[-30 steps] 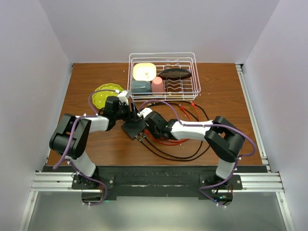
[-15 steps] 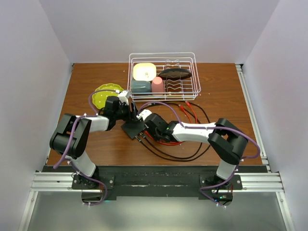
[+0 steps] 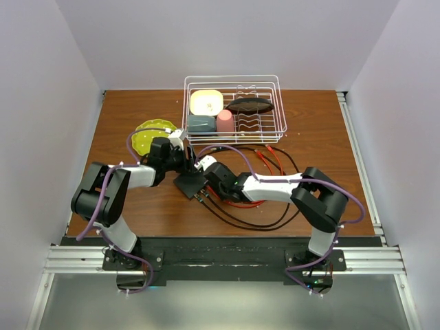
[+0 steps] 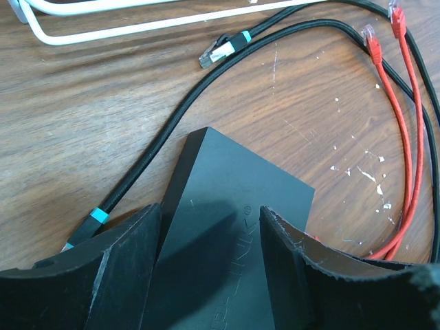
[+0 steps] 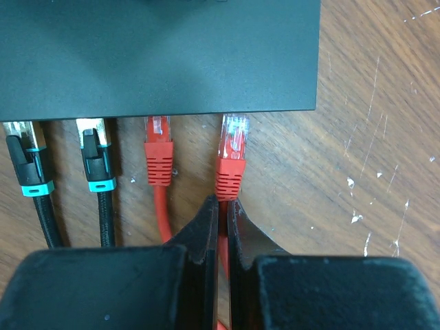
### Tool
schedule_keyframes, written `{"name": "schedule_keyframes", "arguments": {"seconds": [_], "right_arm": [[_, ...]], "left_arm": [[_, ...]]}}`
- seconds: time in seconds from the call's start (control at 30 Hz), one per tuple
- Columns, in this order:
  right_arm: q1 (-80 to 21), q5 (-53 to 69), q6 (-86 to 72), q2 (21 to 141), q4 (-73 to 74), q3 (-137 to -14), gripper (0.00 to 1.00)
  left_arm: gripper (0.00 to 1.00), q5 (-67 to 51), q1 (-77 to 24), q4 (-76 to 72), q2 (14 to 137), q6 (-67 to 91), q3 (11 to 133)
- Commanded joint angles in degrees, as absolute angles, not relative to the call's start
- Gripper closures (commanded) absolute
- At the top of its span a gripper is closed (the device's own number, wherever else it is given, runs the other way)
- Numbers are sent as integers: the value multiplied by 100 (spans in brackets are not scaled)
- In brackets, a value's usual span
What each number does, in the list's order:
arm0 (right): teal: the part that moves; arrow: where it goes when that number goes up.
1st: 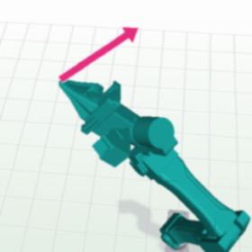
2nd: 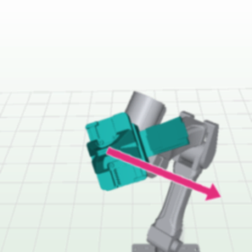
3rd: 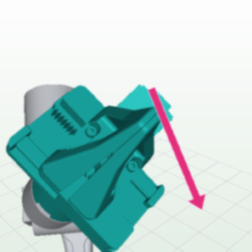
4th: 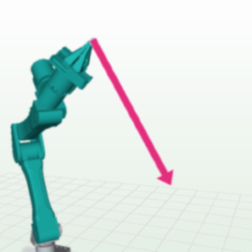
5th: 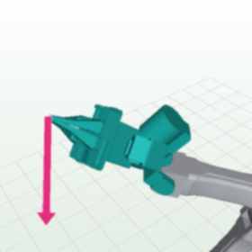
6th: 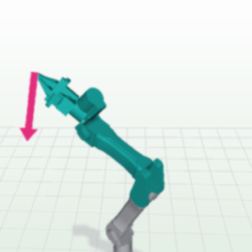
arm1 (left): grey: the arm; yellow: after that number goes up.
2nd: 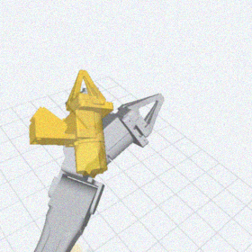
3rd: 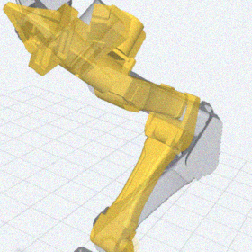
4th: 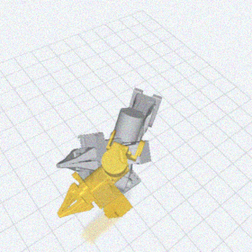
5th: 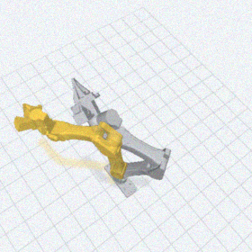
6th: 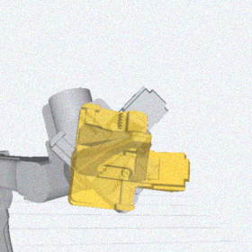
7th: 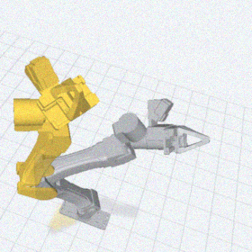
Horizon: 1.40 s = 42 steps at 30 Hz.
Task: Insert the plug into the switch port
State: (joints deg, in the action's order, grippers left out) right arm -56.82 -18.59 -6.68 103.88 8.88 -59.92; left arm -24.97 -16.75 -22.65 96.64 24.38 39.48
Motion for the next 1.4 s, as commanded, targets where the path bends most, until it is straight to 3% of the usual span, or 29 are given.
{"name": "schedule_keyframes", "arguments": {"seconds": [0.0,0.8,1.37], "right_arm": [[-5739,-1863,-650,10310,809,-6135,100],[-5941,-1881,-449,10837,843,-6741,100],[-5950,-2162,395,10679,616,-6407,100]], "left_arm": [[36,-2760,-1670,-2399,9721,2426,4131],[38,-3243,-1670,-2672,9852,2453,4122],[44,-3866,-1679,-2804,9932,2022,4113]]}}
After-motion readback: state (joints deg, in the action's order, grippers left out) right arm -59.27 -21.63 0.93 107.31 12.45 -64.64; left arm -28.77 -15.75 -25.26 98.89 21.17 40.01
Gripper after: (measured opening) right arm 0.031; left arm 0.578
